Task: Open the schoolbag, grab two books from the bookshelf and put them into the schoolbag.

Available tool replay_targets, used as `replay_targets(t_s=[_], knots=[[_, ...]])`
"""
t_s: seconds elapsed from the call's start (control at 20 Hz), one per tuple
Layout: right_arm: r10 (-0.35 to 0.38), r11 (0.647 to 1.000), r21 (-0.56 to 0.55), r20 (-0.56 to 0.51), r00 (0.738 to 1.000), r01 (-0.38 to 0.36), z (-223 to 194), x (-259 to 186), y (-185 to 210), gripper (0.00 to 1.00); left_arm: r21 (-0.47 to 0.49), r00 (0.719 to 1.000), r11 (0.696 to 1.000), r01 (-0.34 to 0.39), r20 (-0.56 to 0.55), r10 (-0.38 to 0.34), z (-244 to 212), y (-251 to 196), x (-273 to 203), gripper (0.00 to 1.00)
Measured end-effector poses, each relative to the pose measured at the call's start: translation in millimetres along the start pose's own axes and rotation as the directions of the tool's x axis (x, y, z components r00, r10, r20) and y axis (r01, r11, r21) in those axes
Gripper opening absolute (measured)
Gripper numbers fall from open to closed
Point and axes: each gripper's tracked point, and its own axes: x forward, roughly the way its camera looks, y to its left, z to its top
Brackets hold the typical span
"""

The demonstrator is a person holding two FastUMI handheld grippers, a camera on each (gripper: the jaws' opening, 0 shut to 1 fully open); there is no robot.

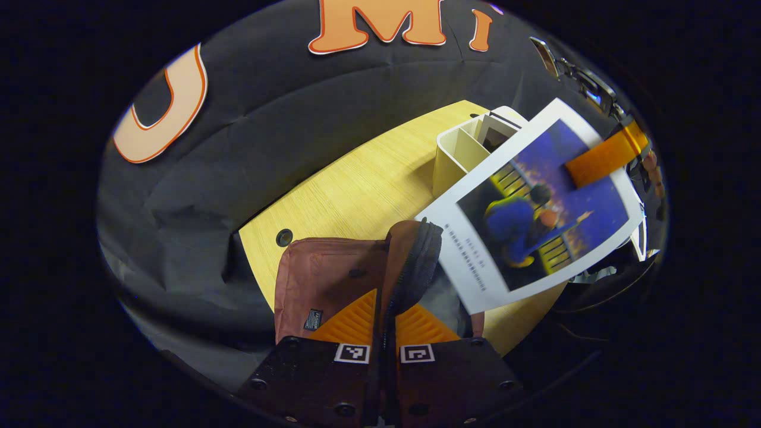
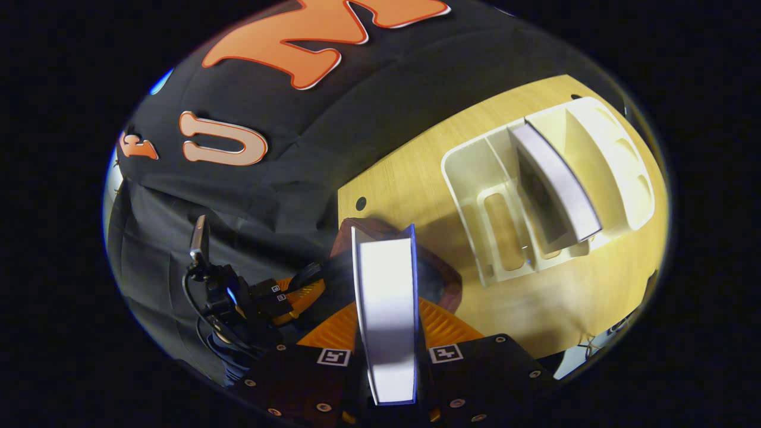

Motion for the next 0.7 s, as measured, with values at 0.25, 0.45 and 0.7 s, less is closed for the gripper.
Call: replay_targets(t_s=[0.25, 0.45, 0.7], knots=[[0.006, 1.0, 0.024, -0.004, 1.0, -0.006, -14.7, 40.4, -0.4, 0.33, -0.016, 1.0, 1.0, 0.002, 0.005, -0.001, 0.5, -4.7, -2.2, 0.05], [0.017, 0.999, 0.048, -0.023, 1.0, -0.016, -35.3, 72.3, 0.7, 0.34, -0.024, 1.0, 1.0, 0.006, 0.013, -0.005, 3.0, -8.4, -2.4, 0.05], [0.08, 0.991, 0.109, -0.028, 0.996, -0.077, -52.5, 124.5, 6.3, 0.34, -0.009, 0.999, 1.0, 0.015, 0.029, -0.014, 10.7, -19.4, -1.8, 0.05]])
